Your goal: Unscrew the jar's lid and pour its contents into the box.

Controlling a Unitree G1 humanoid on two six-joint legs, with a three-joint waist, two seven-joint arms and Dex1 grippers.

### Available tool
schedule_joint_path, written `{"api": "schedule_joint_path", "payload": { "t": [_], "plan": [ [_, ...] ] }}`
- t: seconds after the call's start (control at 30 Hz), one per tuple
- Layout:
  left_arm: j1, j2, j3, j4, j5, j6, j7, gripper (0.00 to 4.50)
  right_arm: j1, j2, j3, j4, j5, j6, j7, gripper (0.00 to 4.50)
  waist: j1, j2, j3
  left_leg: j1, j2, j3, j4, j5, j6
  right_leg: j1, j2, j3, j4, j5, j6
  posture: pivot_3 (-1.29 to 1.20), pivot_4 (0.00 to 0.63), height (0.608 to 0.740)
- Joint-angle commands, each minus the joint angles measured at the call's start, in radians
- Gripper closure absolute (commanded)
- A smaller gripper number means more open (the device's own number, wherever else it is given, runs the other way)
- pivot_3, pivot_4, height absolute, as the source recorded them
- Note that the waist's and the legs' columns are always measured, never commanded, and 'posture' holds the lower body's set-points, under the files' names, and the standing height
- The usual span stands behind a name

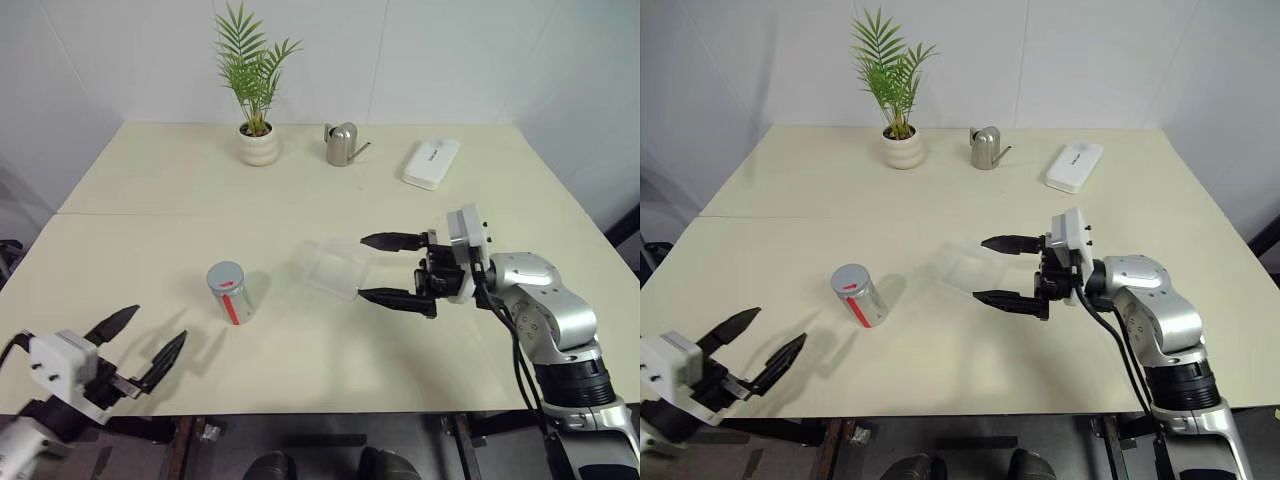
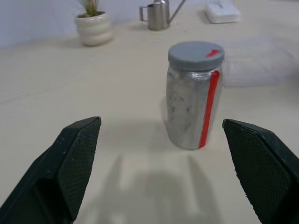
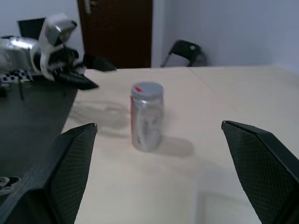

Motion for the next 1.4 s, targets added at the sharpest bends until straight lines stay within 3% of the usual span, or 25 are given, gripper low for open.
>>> {"api": "schedule_joint_path", "payload": {
  "t": [0.03,0.23,0.47,0.6,1.33,1.4],
  "plan": [
    [0.025,-0.081,-0.125,-0.072,0.109,-0.053,0.104,0.05,-0.025,-0.002,-0.005,-0.028,0.014,0.000,0.011,0.00,0.008,-0.001,-0.001,0.000,0.000,0.000,0.000,0.000,0.000,0.000,0.000,0.000,0.000,0.000,0.000,0.00,0.150,0.740],
    [-0.046,-0.187,-0.317,-0.028,0.314,-0.120,0.271,0.05,-0.007,-0.023,0.022,-0.047,-0.006,-0.010,0.048,0.00,0.013,-0.001,-0.001,-0.001,0.002,0.002,0.001,0.001,0.003,-0.001,0.003,0.000,0.001,0.001,-0.001,0.00,0.150,0.740],
    [-0.121,-0.253,-0.463,0.017,0.457,-0.129,0.401,0.05,-0.008,0.001,0.048,-0.078,-0.010,0.000,0.027,0.00,0.012,-0.001,-0.001,-0.001,0.004,0.005,0.001,-0.001,0.006,-0.002,0.003,0.000,0.000,0.001,-0.001,0.00,0.150,0.740],
    [-0.141,-0.264,-0.488,0.054,0.521,-0.138,0.461,0.05,-0.005,0.008,0.052,-0.105,0.001,0.019,0.007,0.00,0.012,-0.001,-0.001,-0.002,0.004,0.006,0.001,-0.002,0.006,-0.003,0.003,0.001,0.000,0.001,-0.001,0.00,0.150,0.740],
    [-0.363,-0.290,-0.528,0.299,0.572,-0.245,0.595,0.05,0.013,-0.008,0.042,-0.177,0.022,0.092,-0.038,0.00,0.013,-0.001,-0.001,-0.002,0.006,0.014,0.003,-0.005,0.008,-0.008,0.003,0.005,0.000,0.001,-0.001,0.00,0.150,0.740],
    [-0.368,-0.286,-0.531,0.306,0.564,-0.254,0.586,0.47,0.019,-0.006,0.041,-0.178,0.021,0.092,-0.046,0.00,0.013,-0.001,-0.001,-0.002,0.006,0.015,0.003,-0.005,0.008,-0.008,0.003,0.005,0.000,0.001,-0.001,0.00,0.150,0.740]
  ]
}}
